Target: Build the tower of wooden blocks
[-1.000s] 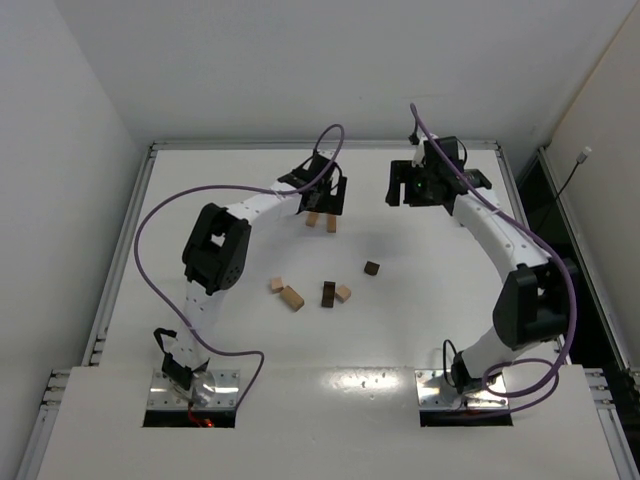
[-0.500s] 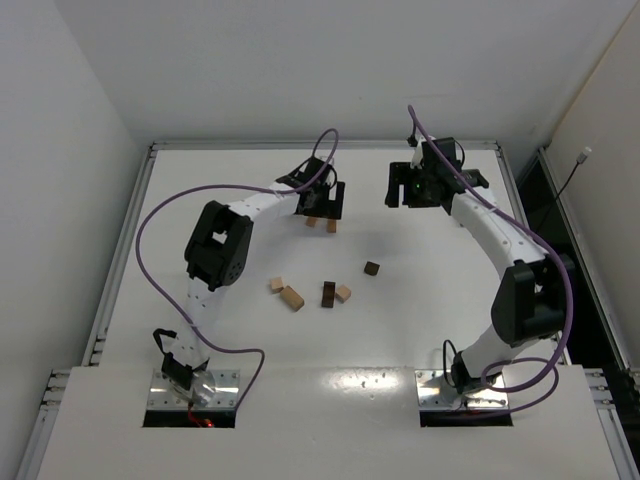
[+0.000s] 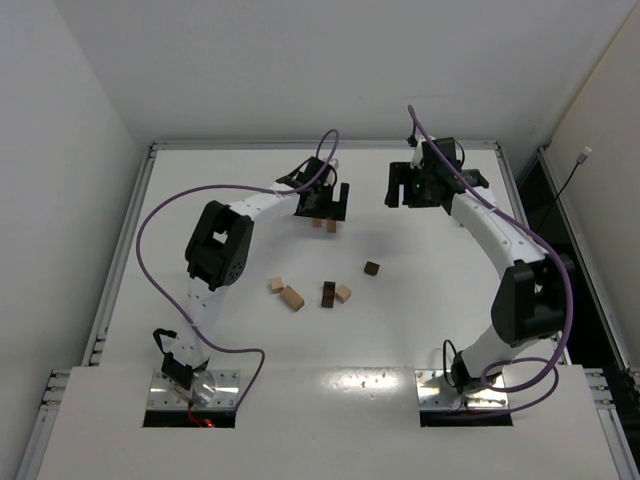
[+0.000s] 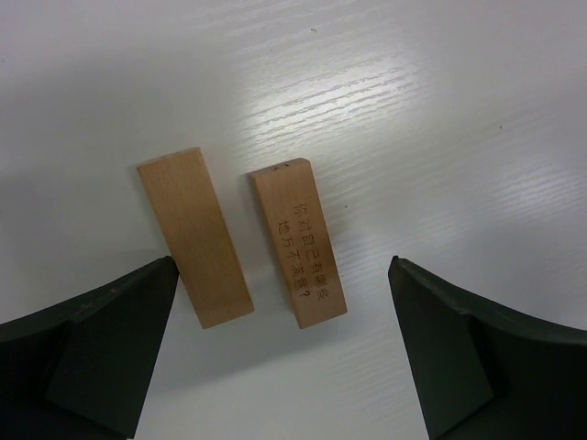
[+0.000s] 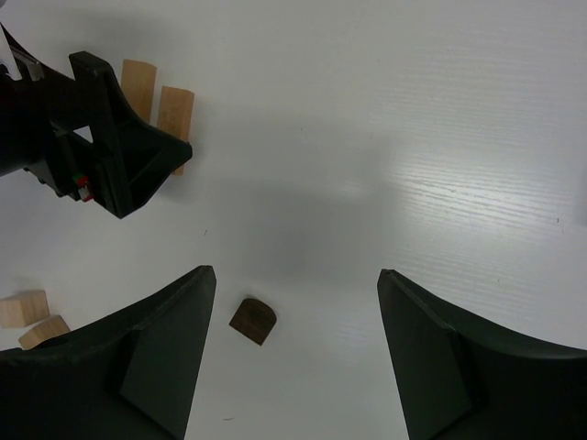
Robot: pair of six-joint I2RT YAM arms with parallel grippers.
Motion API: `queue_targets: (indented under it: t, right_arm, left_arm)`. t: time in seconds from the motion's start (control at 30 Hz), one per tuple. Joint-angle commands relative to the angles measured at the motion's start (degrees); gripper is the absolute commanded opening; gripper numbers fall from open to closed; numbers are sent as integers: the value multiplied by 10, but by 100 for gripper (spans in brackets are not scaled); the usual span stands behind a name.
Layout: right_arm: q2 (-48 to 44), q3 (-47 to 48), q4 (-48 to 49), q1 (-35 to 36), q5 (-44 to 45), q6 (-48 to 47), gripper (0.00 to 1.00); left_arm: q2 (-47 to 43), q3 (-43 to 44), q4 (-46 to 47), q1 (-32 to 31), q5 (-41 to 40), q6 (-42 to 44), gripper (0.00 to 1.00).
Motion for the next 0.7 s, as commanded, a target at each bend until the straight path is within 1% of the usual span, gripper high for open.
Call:
queue_targets:
  t: [0.0,0.27,0.5,0.53,0.57,0.6,0.67]
  right_arm:
    - [-2,0,16,-2,-9,-1,69]
    - [-2,0,16,-2,-9,-1,67]
    - [3,0,16,-2,-9,5,67]
    - [3,0,16,-2,-9,5,67]
    - [3,0,16,-2,-9,5,67]
    - [3,0,16,-2,-9,5,67]
    - [3,0,16,-2,-9,5,67]
  left_arm:
    - [7,4,17,4,-7,-10,100]
    - [25,11,1,-2,-79,-15,100]
    - [36,16,1,-12,-79,-10,100]
    - [36,16,1,-12,-74,-10,98]
    - [36,16,1,-12,-74,-4,95]
    - [36,16,1,-17,-74,-4,88]
    - [36,11,1,-23,-69,-4,79]
